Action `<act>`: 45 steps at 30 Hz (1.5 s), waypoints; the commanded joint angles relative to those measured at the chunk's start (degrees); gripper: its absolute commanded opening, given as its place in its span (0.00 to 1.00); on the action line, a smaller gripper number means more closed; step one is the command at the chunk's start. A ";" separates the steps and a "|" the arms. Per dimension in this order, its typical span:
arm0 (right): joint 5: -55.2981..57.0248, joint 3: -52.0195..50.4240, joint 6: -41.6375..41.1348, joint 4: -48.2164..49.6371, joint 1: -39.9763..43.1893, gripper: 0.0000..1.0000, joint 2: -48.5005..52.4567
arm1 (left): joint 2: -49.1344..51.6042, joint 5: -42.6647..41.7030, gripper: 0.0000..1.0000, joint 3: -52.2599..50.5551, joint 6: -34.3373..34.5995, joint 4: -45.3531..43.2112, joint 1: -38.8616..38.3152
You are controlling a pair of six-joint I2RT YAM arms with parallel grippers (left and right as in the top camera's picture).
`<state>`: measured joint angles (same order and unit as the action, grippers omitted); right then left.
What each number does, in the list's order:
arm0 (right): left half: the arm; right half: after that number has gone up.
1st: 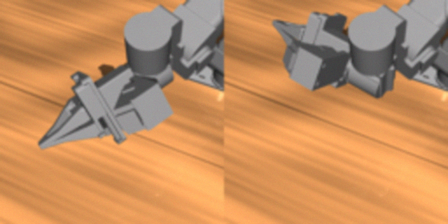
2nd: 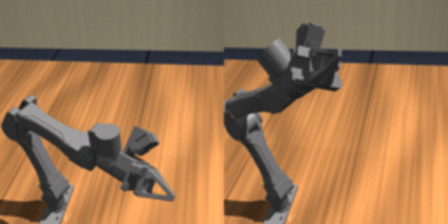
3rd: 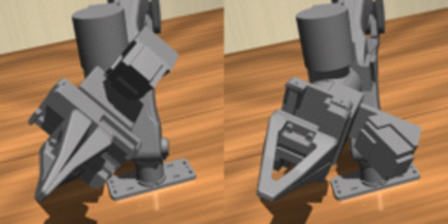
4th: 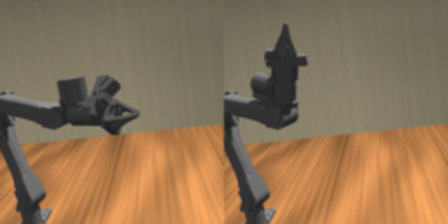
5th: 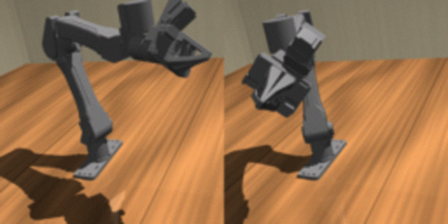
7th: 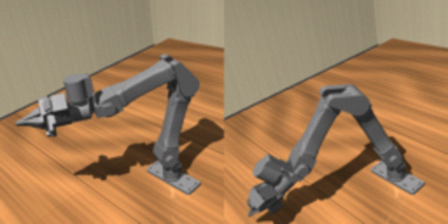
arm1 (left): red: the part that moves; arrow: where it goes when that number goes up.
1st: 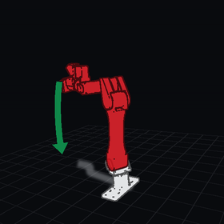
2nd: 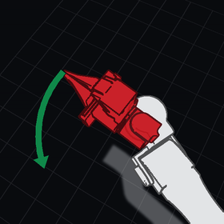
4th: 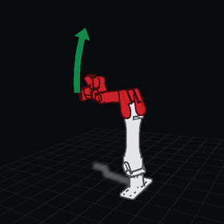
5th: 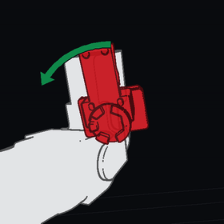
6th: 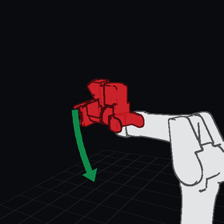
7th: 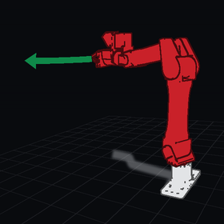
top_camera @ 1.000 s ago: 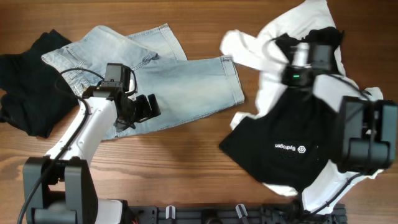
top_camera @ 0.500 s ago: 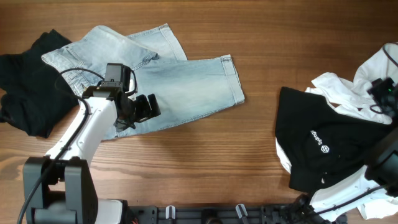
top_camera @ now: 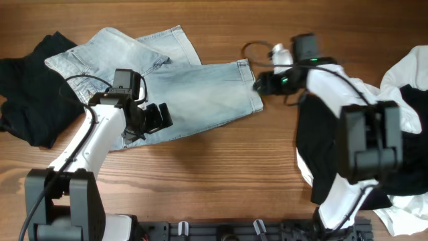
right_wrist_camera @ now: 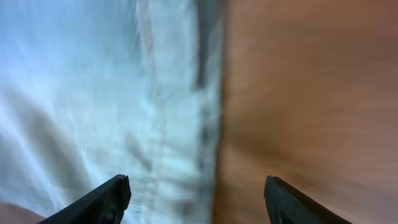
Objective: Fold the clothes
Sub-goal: 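Pull the shorts flat with the right gripper at the leg hems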
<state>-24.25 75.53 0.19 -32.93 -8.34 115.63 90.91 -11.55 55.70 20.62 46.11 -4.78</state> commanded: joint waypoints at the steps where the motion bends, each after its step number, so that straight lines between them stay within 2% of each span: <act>1: 3.45 0.52 -3.10 -2.32 -3.65 0.66 3.52 | 0.61 0.79 1.00 -0.37 -0.55 -0.02 -0.26; 3: 4.24 0.52 -4.85 -6.91 -5.01 0.08 4.07 | 0.61 0.79 1.00 -0.37 -0.52 0.00 -0.26; 4: 4.07 0.52 -4.85 -10.01 -5.38 0.04 4.07 | 0.61 0.79 1.00 -0.37 -0.52 -0.02 -0.26; 6: 5.40 0.52 -4.85 -16.39 -5.60 0.04 4.07 | 0.61 0.79 1.00 -0.37 -0.55 -0.17 -0.26; 7: 9.18 0.52 -6.78 -21.62 -5.55 0.04 4.07 | 0.61 0.83 1.00 -0.37 -0.55 -0.24 -0.26; 8: 17.11 0.52 -13.09 -27.78 -5.46 0.04 4.04 | 0.61 1.20 1.00 -0.37 -0.52 -0.22 -0.26; 9: 21.70 0.52 -16.04 -31.87 -5.49 0.04 4.04 | 0.61 1.20 1.00 -0.37 -0.55 -0.24 -0.26; 12: 22.95 0.52 -14.97 -38.03 -5.77 0.04 4.04 | 0.61 1.20 1.00 -0.37 -0.52 -0.37 -0.26; 13: 22.93 0.52 -15.02 -38.84 -5.77 0.06 4.02 | 0.61 1.20 1.00 -0.37 -0.52 -0.44 -0.26; 15: 22.95 0.61 -15.15 -36.13 -5.64 0.18 3.41 | 0.61 1.18 1.00 -0.37 -0.52 -1.09 -0.26; 17: 22.93 1.53 -15.17 -33.53 -5.03 0.25 1.95 | 0.61 1.18 1.00 -0.37 -0.52 -1.60 -0.26; 18: 22.95 2.32 -15.32 -32.20 -4.66 0.50 0.46 | 0.61 1.18 1.00 -0.37 -0.52 -1.73 -0.26; 19: 22.99 3.10 -15.39 -31.08 -4.33 1.00 -0.70 | 0.61 1.20 1.00 -0.37 -0.52 -1.75 -0.26; 21: 19.89 5.51 -13.75 -24.20 -3.58 1.00 -4.20 | 0.61 1.20 1.00 -0.37 -0.52 -1.86 -0.26; 24: 7.32 6.12 -7.50 -10.49 -3.72 0.99 -5.60 | 0.61 1.18 1.00 -0.37 -0.52 -2.38 -0.26; 27: 1.33 6.10 -7.41 -0.15 -4.66 0.91 -4.15 | 0.61 1.18 1.00 -0.37 -0.52 -2.58 -0.26; 40: 0.33 6.10 -15.82 13.70 -13.03 0.90 9.92 | 0.61 1.18 1.00 -0.37 -0.52 -2.62 -0.26; 44: 0.15 6.10 -18.64 15.80 -14.84 0.79 13.20 | 0.61 1.18 1.00 -0.37 -0.52 -2.62 -0.26; 45: 0.20 6.10 -18.67 16.04 -15.21 0.72 13.35 | 0.61 1.18 1.00 -0.37 -0.52 -2.60 -0.26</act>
<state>-23.53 82.35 -16.08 -16.43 -21.93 124.29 90.94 -10.90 55.70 20.62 43.51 -4.78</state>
